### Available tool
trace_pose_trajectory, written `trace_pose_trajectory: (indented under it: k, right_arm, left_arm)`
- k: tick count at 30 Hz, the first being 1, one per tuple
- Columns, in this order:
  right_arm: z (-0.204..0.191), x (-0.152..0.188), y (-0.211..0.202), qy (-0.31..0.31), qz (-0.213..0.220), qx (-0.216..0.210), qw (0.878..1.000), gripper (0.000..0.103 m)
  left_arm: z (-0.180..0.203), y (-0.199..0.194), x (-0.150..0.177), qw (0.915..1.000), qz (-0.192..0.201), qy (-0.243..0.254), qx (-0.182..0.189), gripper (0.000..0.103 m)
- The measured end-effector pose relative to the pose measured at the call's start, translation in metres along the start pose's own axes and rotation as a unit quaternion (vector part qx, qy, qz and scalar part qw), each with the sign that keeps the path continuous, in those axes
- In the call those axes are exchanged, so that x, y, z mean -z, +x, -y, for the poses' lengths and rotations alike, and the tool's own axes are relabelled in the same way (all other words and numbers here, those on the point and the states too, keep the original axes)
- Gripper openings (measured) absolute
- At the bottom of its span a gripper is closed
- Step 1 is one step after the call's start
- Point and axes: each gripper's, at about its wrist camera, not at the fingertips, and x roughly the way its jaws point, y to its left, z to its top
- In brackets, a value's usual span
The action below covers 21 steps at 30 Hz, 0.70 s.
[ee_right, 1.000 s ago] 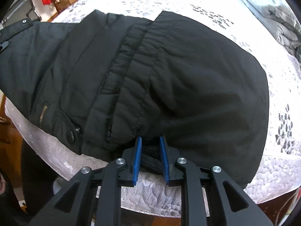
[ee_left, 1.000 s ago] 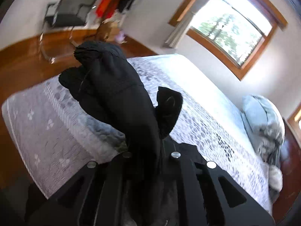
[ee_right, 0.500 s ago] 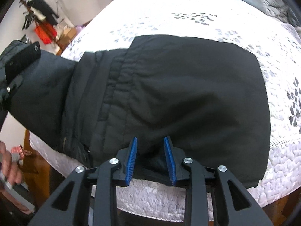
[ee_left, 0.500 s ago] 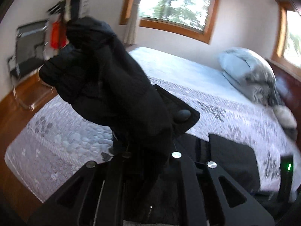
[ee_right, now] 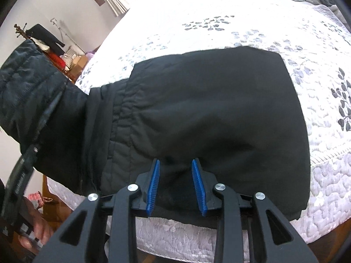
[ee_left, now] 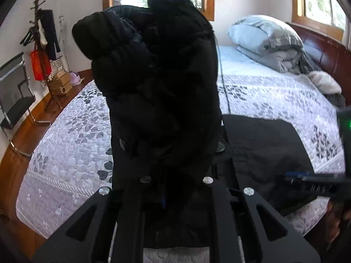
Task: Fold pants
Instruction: 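Lift the pocket end with the left gripper and fold it over the waistband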
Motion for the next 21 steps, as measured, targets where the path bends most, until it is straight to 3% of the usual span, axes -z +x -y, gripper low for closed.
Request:
trace_pose_trajectory:
  k: [6, 9, 15, 17, 21]
  right_arm:
    - [0.013, -0.003, -0.012, 0.013, 0.015, 0.010, 1.000, 0.032]
    - [0.014, -0.002, -0.012, 0.006, 0.017, 0.032, 0.999, 0.031]
    - [0.013, 0.000, -0.009, -0.004, 0.013, 0.045, 0.999, 0.035]
    - [0.012, 0.001, -0.005, -0.004, 0.012, 0.044, 0.999, 0.036]
    - [0.013, 0.001, -0.002, 0.003, 0.014, 0.039, 0.999, 0.038]
  left_arm:
    - [0.016, 0.007, 0.009, 0.9992, -0.022, 0.033, 0.002, 0.015]
    - [0.018, 0.012, 0.013, 0.9982, -0.042, 0.037, 0.020, 0.021]
    - [0.020, 0.021, 0.024, 0.9933, -0.088, 0.035, 0.067, 0.037]
    - [0.021, 0.023, 0.028, 0.9906, -0.101, 0.038, 0.084, 0.052]
    - [0.021, 0.022, 0.036, 0.9866, -0.117, 0.028, 0.110, 0.063]
